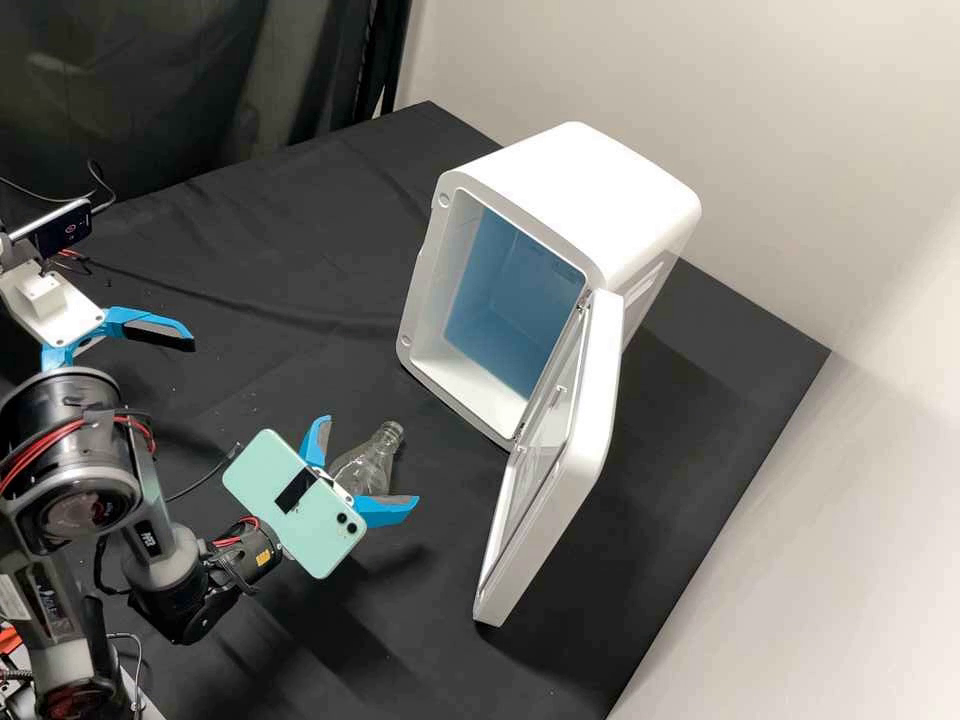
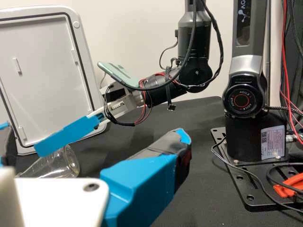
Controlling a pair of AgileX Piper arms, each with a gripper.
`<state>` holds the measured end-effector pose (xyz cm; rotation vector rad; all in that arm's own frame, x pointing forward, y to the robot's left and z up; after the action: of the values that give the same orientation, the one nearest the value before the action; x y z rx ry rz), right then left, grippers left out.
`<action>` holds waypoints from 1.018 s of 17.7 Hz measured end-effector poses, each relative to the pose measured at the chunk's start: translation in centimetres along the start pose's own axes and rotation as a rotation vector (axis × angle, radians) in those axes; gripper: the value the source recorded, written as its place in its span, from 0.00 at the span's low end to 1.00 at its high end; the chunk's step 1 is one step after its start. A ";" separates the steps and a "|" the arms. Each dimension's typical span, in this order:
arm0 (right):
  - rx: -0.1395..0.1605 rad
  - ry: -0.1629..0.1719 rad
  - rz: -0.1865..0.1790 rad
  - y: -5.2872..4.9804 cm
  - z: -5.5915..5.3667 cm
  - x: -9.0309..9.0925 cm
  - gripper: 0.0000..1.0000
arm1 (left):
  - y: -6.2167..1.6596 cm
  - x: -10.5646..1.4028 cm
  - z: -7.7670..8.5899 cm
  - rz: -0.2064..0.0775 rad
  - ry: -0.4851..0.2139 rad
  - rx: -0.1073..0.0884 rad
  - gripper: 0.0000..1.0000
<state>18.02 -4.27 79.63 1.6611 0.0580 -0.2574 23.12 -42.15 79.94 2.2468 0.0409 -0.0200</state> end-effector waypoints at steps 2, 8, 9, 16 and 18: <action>-0.006 0.008 0.008 0.1 -0.2 -0.1 1.00 | 0.00 0.0 0.0 0.000 0.000 0.000 1.00; 0.028 0.000 0.061 0.4 -0.6 0.0 1.00 | -0.01 0.0 0.1 0.000 -0.002 -0.001 1.00; 0.035 -0.004 0.056 0.2 -0.6 0.2 1.00 | -0.01 0.0 0.1 0.000 -0.002 -0.001 1.00; 0.084 -0.087 -0.069 -2.4 0.6 1.3 1.00 | -0.04 0.0 0.3 -0.001 -0.009 -0.001 1.00; 0.090 -0.098 -0.073 -2.6 0.7 1.8 1.00 | -0.03 0.0 0.3 0.000 -0.005 -0.004 1.00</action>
<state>19.17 -4.92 76.67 1.7348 0.0335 -0.4017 23.13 -42.38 79.71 2.2429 0.0385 -0.0258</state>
